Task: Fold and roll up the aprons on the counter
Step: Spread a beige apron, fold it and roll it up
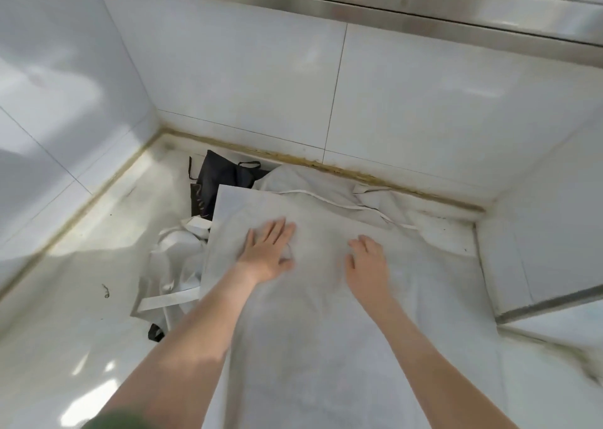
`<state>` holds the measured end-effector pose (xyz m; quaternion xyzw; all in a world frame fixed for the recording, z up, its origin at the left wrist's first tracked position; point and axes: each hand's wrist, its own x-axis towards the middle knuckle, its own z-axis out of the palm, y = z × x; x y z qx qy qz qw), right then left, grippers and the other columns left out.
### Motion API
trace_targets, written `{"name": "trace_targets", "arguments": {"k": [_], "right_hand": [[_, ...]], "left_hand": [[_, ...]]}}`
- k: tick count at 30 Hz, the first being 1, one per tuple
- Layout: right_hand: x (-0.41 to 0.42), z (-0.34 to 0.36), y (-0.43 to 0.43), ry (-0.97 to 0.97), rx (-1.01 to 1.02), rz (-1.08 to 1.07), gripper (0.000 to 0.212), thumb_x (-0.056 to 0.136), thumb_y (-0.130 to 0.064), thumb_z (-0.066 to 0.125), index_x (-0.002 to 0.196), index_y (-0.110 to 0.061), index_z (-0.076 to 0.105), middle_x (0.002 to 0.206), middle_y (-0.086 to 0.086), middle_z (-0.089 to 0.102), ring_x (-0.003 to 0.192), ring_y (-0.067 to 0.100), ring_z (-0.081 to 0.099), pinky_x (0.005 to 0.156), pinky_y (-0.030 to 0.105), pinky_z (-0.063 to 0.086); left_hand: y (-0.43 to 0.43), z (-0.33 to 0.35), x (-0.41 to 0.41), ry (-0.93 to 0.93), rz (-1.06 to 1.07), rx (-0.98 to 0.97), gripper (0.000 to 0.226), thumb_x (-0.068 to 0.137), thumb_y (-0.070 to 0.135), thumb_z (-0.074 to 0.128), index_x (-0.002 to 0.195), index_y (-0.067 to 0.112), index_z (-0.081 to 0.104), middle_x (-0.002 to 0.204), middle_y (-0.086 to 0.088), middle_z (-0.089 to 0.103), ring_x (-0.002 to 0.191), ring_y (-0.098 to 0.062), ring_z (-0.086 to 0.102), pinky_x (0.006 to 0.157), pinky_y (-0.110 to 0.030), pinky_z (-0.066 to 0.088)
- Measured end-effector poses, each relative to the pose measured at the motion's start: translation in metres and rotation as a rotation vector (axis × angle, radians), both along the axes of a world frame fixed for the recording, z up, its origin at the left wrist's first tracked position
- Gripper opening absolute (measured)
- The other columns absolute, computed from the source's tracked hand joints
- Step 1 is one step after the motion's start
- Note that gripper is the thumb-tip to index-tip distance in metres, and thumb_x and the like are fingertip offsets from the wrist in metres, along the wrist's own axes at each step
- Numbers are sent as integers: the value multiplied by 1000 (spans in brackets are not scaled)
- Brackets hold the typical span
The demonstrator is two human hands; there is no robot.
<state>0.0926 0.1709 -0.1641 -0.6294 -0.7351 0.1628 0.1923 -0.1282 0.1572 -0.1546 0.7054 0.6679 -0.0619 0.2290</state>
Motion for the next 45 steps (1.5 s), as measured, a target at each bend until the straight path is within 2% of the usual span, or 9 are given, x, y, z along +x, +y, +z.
{"name": "trace_targets", "arguments": {"k": [7,11,17,22,25,28,31,40,45], "right_hand": [[-33,-38,-45,-290,-210,87,93,76,-63,-24,153,-19,4,157,9,21,145,24,21,113,48,22],[-35,-52,-36,-357,-369,127,80,75,-58,-19,146,-21,-24,161,2,-8,148,19,-8,116,50,2],[-32,-46,-2,-337,-429,206,63,101,-48,16,148,-29,-21,159,0,-17,146,14,-18,116,46,-9],[-30,-45,6,-411,-409,179,63,101,-48,16,148,-27,-20,159,0,-17,146,16,-18,116,47,-9],[-42,-37,-10,-417,-207,69,67,98,-40,38,153,-17,9,159,12,13,146,28,14,114,55,13],[-61,-25,-31,-360,-115,95,77,55,-17,80,126,-5,54,117,18,61,100,36,62,78,46,53],[-79,-11,-56,-218,-7,252,52,67,-13,55,117,0,57,95,16,62,82,36,61,68,41,55],[-111,-13,-131,-207,-404,355,84,93,-55,43,152,-29,-11,161,0,-7,147,18,-7,117,44,0],[-123,-21,-139,-203,-466,284,91,90,-63,40,148,-30,-21,158,-1,-21,145,17,-20,116,51,-8]], "left_hand": [[-15,-5,0,206,2,161,67,101,43,32,154,19,-2,160,-6,-12,147,-23,-12,117,-46,-7],[-37,-17,22,131,-74,368,58,86,43,37,121,5,63,132,-14,57,117,-26,57,98,-38,47],[-60,-40,7,182,-67,351,72,81,60,35,136,17,52,146,-11,45,134,-30,43,112,-47,13],[-70,-46,-29,146,-189,467,67,90,55,34,144,17,40,152,-10,36,139,-27,36,112,-43,19],[-87,-45,-49,92,-117,567,63,93,50,36,145,15,35,151,-10,37,141,-24,27,114,-40,17],[-105,-36,-63,67,231,596,61,89,51,38,137,13,39,142,-14,46,123,-30,41,101,-45,32],[-114,-22,-69,77,531,539,61,79,54,42,114,5,52,108,-19,60,90,-36,58,73,-43,48],[-144,-14,-92,-307,910,190,68,83,59,56,118,0,52,116,-15,60,117,-32,53,96,-38,43],[-154,-8,-102,-749,1110,106,71,71,37,75,123,12,34,104,-6,63,88,-26,68,66,-40,60]]}}
